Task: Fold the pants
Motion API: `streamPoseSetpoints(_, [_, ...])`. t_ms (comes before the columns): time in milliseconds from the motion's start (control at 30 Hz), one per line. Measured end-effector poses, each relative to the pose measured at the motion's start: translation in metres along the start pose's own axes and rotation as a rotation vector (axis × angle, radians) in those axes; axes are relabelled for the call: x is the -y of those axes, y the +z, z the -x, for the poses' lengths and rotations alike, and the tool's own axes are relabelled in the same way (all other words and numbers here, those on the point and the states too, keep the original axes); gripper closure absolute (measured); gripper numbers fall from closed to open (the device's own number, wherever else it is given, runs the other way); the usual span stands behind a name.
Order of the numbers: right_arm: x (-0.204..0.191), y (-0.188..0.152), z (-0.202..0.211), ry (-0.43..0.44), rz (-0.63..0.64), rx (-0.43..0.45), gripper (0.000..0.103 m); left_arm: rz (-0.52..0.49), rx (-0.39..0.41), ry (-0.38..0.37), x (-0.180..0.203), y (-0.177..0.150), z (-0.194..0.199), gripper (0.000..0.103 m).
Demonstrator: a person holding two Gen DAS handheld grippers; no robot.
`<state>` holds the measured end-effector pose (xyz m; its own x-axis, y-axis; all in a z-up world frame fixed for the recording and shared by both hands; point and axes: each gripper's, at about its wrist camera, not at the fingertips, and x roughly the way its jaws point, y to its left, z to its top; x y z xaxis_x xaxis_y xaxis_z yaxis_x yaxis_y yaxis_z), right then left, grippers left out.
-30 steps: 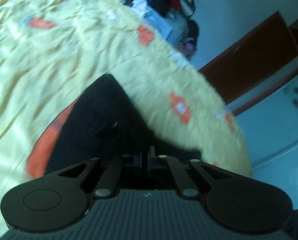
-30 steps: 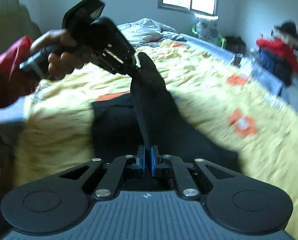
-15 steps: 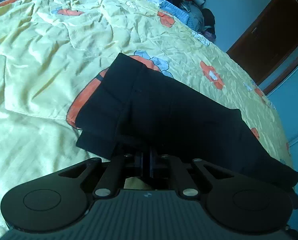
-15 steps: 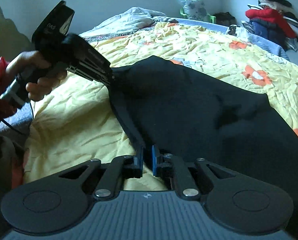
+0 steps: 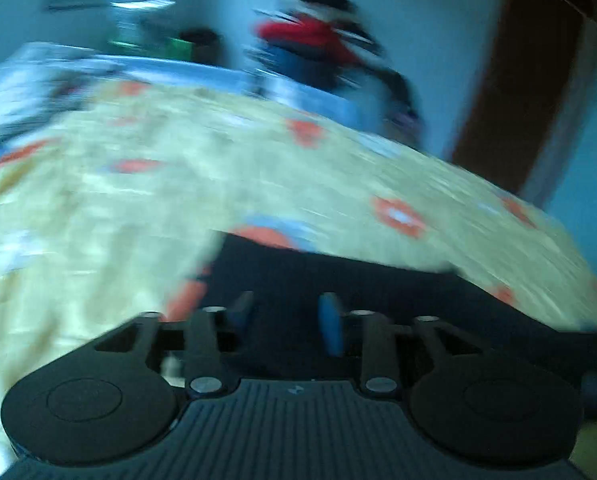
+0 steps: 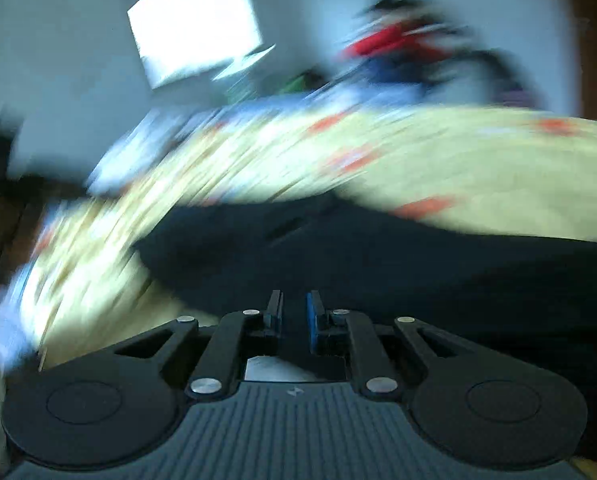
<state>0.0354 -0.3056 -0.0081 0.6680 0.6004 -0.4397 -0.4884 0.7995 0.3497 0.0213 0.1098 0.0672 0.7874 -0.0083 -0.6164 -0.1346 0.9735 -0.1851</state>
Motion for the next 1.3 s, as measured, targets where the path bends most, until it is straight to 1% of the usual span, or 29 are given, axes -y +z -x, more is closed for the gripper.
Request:
streamPoseSetpoints(33, [0.024,0.002,0.017,-0.076,-0.094,0.060,0.084,-0.031,-0.016,-0.035,0.013,-0.001,-0.006,0.049])
streamPoseSetpoints(67, [0.051,0.002,0.035,-0.174,-0.203,0.114,0.070,-0.084,-0.026,-0.069,0.031,-0.003,-0.012,0.049])
streamPoseSetpoints(100, [0.075,0.000,0.051,-0.273,-0.308,0.155,0.061,-0.151,-0.029,-0.100,0.051,-0.007,-0.018,0.049])
streamPoseSetpoints(133, [0.102,-0.004,0.070,-0.381,-0.439,0.210,0.042,-0.217,-0.026,-0.126,0.069,-0.012,-0.022,0.048])
streamPoseSetpoints(167, [0.121,-0.009,0.085,-0.431,-0.533,0.262,0.037,-0.290,-0.021,-0.152,0.089,-0.018,-0.026,0.047])
streamPoseSetpoints(200, [0.142,-0.016,0.101,-0.436,-0.621,0.324,0.037,-0.374,-0.013,-0.185,0.112,-0.024,-0.030,0.043])
streamPoseSetpoints(267, [0.175,-0.028,0.122,-0.394,-0.779,0.420,0.037,-0.491,0.003,-0.242,0.145,-0.038,-0.036,0.038])
streamPoseSetpoints(300, [0.190,-0.033,0.128,-0.372,-0.843,0.452,0.037,-0.554,0.005,-0.275,0.163,-0.045,-0.040,0.035])
streamPoseSetpoints(333, [0.201,-0.037,0.131,-0.354,-0.889,0.469,0.037,-0.599,0.002,-0.297,0.176,-0.055,-0.043,0.035])
streamPoseSetpoints(400, [0.218,-0.044,0.128,-0.311,-0.972,0.469,0.037,-0.686,-0.003,-0.349,0.202,-0.070,-0.050,0.035])
streamPoseSetpoints(467, [0.223,-0.046,0.118,-0.262,-1.012,0.450,0.038,-0.759,-0.002,-0.384,0.220,-0.084,-0.055,0.035])
streamPoseSetpoints(500, [0.223,-0.044,0.113,-0.264,-1.010,0.428,0.038,-0.802,0.005,-0.399,0.230,-0.091,-0.057,0.035])
streamPoseSetpoints(533, [0.220,-0.039,0.109,-0.287,-0.979,0.395,0.037,-0.833,0.012,-0.408,0.237,-0.096,-0.062,0.035])
streamPoseSetpoints(567, [0.215,-0.036,0.105,-0.306,-0.954,0.371,0.034,-0.864,0.020,-0.411,0.244,-0.103,-0.064,0.035])
streamPoseSetpoints(667, [0.207,-0.028,0.091,-0.309,-0.922,0.344,0.030,-0.946,0.041,-0.429,0.261,-0.117,-0.070,0.035])
streamPoseSetpoints(733, [0.207,-0.024,0.083,-0.320,-0.918,0.362,0.030,-1.003,0.058,-0.422,0.271,-0.127,-0.077,0.037])
streamPoseSetpoints(767, [0.208,-0.023,0.081,-0.321,-0.918,0.377,0.032,-1.022,0.072,-0.414,0.275,-0.131,-0.080,0.037])
streamPoseSetpoints(800, [0.210,-0.021,0.078,-0.325,-0.917,0.393,0.036,-1.033,0.092,-0.408,0.279,-0.134,-0.082,0.037])
streamPoseSetpoints(867, [0.215,-0.020,0.080,-0.322,-0.902,0.416,0.081,-1.049,0.119,-0.398,0.287,-0.135,-0.086,0.039])
streamPoseSetpoints(900, [0.218,-0.020,0.080,-0.328,-0.904,0.420,0.087,-1.053,0.123,-0.402,0.289,-0.135,-0.087,0.044])
streamPoseSetpoints(933, [0.219,-0.018,0.078,-0.332,-0.904,0.437,0.090,-1.053,0.119,-0.412,0.291,-0.135,-0.088,0.049])
streamPoseSetpoints(967, [0.218,-0.017,0.080,-0.325,-0.897,0.455,0.090,-1.048,0.114,-0.422,0.293,-0.135,-0.088,0.051])
streamPoseSetpoints(1067, [0.217,-0.013,0.082,-0.303,-0.883,0.507,0.091,-1.024,0.095,-0.461,0.298,-0.134,-0.093,0.078])
streamPoseSetpoints(1100, [0.217,-0.011,0.084,-0.304,-0.878,0.517,0.091,-1.008,0.084,-0.476,0.299,-0.133,-0.094,0.085])
streamPoseSetpoints(1167, [0.216,-0.008,0.089,-0.291,-0.870,0.547,0.091,-0.961,0.066,-0.488,0.298,-0.128,-0.096,0.090])
streamPoseSetpoints(1200, [0.218,-0.006,0.091,-0.273,-0.868,0.539,0.091,-0.929,0.054,-0.497,0.297,-0.124,-0.098,0.092])
streamPoseSetpoints(1233, [0.220,-0.005,0.090,-0.276,-0.873,0.528,0.091,-0.891,0.037,-0.511,0.295,-0.120,-0.099,0.092])
streamPoseSetpoints(1300, [0.223,-0.007,0.091,-0.318,-0.904,0.502,0.091,-0.806,-0.006,-0.540,0.290,-0.109,-0.103,0.092])
